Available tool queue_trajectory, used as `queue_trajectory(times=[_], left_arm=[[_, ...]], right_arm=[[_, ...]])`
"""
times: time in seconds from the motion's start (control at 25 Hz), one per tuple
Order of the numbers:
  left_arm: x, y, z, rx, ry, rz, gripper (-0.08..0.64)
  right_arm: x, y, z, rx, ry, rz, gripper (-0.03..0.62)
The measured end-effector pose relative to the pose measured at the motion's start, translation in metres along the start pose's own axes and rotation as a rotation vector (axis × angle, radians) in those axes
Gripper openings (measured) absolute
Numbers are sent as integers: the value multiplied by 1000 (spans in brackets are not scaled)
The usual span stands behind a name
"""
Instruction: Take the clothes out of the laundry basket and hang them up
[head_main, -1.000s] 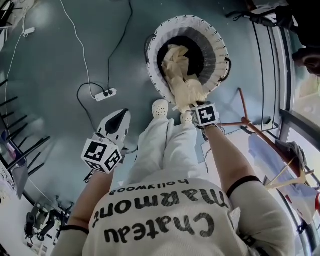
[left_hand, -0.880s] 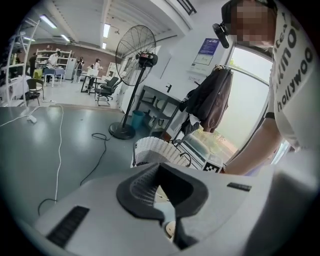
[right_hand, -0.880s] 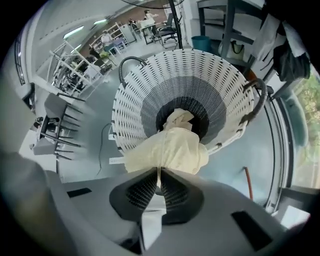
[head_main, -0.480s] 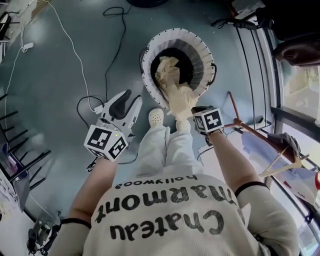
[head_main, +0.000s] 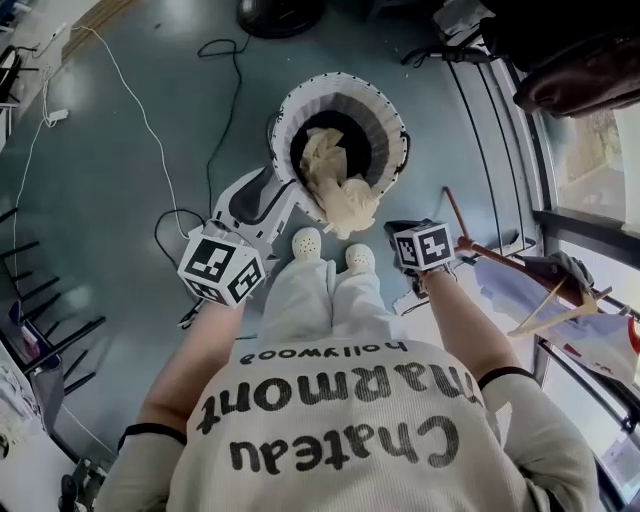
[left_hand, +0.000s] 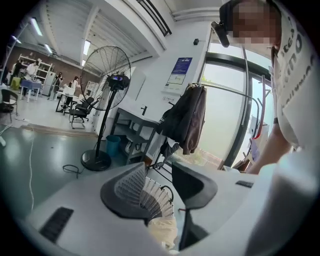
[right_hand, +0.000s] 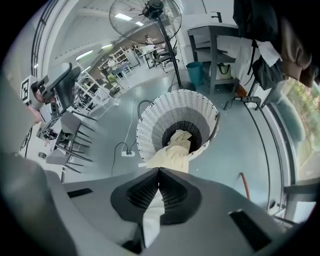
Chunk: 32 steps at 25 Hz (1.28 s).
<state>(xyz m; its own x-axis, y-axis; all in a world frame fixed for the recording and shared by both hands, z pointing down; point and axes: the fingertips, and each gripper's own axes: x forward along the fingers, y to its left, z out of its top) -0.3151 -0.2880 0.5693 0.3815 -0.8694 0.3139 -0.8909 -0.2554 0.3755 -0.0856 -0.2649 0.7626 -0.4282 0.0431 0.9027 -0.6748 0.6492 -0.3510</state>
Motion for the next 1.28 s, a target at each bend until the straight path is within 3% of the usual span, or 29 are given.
queue_trajectory(times=[0.24, 0.52, 0.76, 0.8, 0.88, 1.04, 1.2, 1.28], left_arm=[[-15, 2, -36, -40, 54, 52, 161], [-29, 11, -50, -56, 59, 107, 163], [-37, 16, -60, -84, 53, 136, 170], [-39, 18, -63, -85, 52, 141, 170], [-44, 25, -68, -89, 48, 158, 172], [-63, 39, -79, -107, 40, 208, 173], [-90, 46, -94, -118, 66, 267, 173], [-96, 49, -98, -122, 66, 287, 175]], right_arm=[[18, 5, -27, -33, 44, 28, 26], [38, 4, -35, -67, 99, 32, 26], [50, 0, -7, -68, -3, 14, 32], [58, -2, -4, -59, -11, 17, 53], [78, -5, -3, -51, 5, 20, 195], [121, -10, -10, -84, 87, 3, 207], [146, -3, -17, -120, 159, -32, 278], [151, -7, -16, -141, 191, -99, 245]])
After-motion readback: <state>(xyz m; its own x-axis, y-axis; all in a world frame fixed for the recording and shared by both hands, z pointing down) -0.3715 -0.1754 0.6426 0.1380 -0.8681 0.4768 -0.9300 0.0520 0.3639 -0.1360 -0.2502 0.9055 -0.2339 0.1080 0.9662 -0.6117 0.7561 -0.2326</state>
